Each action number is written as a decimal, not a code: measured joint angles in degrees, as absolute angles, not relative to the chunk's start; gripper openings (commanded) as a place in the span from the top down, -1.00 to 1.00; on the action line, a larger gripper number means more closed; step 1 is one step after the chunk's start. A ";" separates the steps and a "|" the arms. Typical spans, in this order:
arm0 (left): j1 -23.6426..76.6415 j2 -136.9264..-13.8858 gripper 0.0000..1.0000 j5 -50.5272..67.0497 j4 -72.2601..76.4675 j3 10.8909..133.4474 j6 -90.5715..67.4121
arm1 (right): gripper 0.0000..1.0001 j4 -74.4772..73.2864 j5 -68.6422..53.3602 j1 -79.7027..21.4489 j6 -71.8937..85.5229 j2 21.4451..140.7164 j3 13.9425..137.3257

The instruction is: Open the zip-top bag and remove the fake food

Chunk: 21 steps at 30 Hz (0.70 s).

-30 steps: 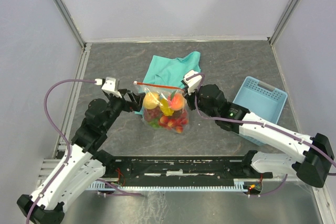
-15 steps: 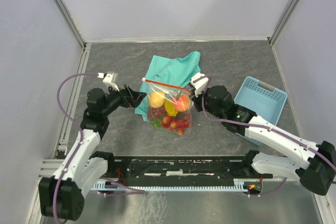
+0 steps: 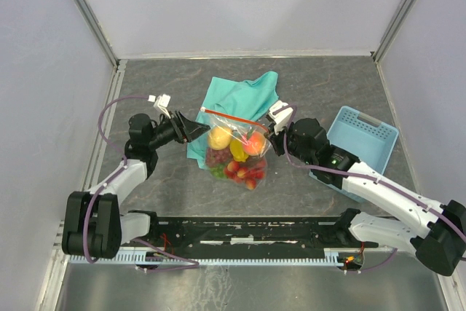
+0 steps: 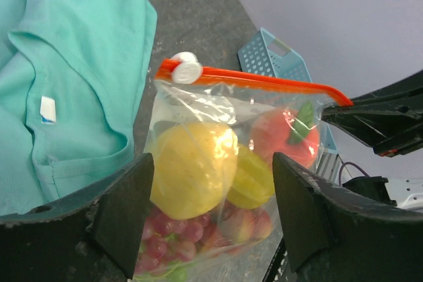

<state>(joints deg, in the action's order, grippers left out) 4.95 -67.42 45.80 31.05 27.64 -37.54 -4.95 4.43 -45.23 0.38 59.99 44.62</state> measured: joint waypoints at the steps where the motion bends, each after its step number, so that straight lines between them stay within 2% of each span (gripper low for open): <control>1: 4.95 -68.36 -0.42 46.00 31.14 27.73 -37.78 | 0.96 -4.89 4.23 -45.19 0.58 59.99 44.60; 5: 5.10 -70.52 -0.34 47.00 31.57 28.14 -38.72 | 0.96 -4.75 3.20 -45.01 0.93 59.99 44.60; 9: 6.20 -72.14 -0.06 47.29 32.10 29.67 -39.24 | 0.96 -4.32 2.55 -44.93 1.45 60.05 44.51; 12: 6.70 -73.60 0.34 48.07 32.75 30.50 -39.53 | 0.96 -4.23 2.35 -44.86 1.72 60.05 44.42; 14: 6.85 -74.43 0.84 48.38 32.91 30.94 -39.77 | 0.95 -4.21 2.31 -44.86 1.80 60.05 44.42; 15: 6.90 -74.85 0.93 48.53 32.84 31.27 -39.81 | 0.95 -4.16 2.24 -44.86 1.85 60.05 44.40; 21: 6.98 -75.02 0.94 48.49 27.62 34.65 -39.07 | 0.77 -4.45 2.39 -44.45 1.80 60.07 44.42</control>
<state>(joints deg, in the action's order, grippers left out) 6.98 -75.02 48.49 27.62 34.65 -39.07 -4.45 2.39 -44.45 1.80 60.07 44.42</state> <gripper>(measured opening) 0.037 0.080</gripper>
